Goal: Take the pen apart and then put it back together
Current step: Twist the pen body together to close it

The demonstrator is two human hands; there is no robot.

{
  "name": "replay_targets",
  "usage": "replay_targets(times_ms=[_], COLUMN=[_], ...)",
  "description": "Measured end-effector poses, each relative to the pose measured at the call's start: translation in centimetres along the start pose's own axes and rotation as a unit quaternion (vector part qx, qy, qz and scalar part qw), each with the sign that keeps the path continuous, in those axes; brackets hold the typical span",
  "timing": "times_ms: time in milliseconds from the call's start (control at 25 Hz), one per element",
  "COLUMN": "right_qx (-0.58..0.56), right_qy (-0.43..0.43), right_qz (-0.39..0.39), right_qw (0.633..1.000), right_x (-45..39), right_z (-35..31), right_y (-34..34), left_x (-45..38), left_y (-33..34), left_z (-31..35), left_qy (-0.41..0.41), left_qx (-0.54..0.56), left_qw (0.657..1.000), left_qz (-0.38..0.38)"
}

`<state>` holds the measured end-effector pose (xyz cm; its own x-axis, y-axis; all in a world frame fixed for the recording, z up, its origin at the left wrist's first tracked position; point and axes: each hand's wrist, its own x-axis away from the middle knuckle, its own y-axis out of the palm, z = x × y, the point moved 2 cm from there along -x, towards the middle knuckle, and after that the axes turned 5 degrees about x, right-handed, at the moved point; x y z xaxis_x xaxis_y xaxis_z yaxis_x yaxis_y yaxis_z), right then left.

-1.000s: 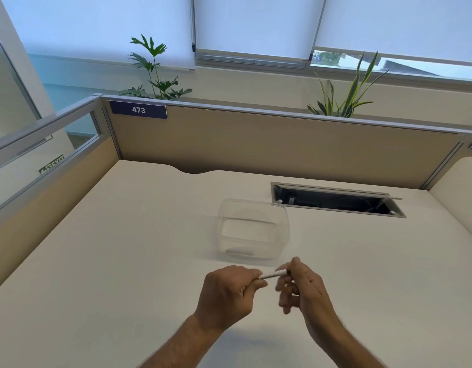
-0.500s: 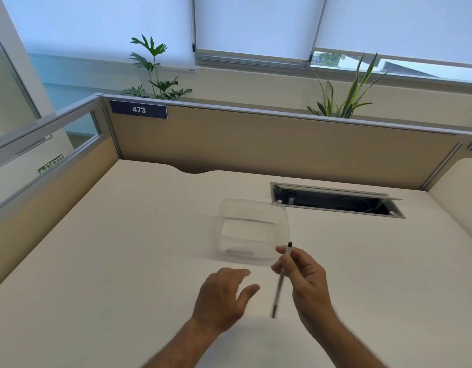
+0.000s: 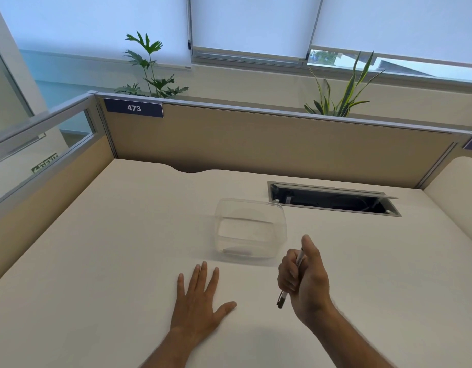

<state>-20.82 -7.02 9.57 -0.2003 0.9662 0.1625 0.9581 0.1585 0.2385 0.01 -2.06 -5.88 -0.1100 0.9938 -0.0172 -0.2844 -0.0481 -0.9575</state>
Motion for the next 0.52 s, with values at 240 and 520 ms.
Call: replay_targets(times_ms=[240, 520], right_qx=[-0.035, -0.02], right_qy=[0.017, 0.016], right_qz=[-0.007, 0.01], right_qw=[0.999, 1.0], right_x=[0.0, 0.2], right_z=[-0.23, 0.28], right_y=[-0.16, -0.31], left_x=[-0.06, -0.14], left_y=[0.09, 0.29], left_z=[0.02, -0.1], left_qy=[0.0, -0.002], left_qx=[-0.007, -0.012], left_qw=[1.0, 1.0], left_qz=[-0.013, -0.003])
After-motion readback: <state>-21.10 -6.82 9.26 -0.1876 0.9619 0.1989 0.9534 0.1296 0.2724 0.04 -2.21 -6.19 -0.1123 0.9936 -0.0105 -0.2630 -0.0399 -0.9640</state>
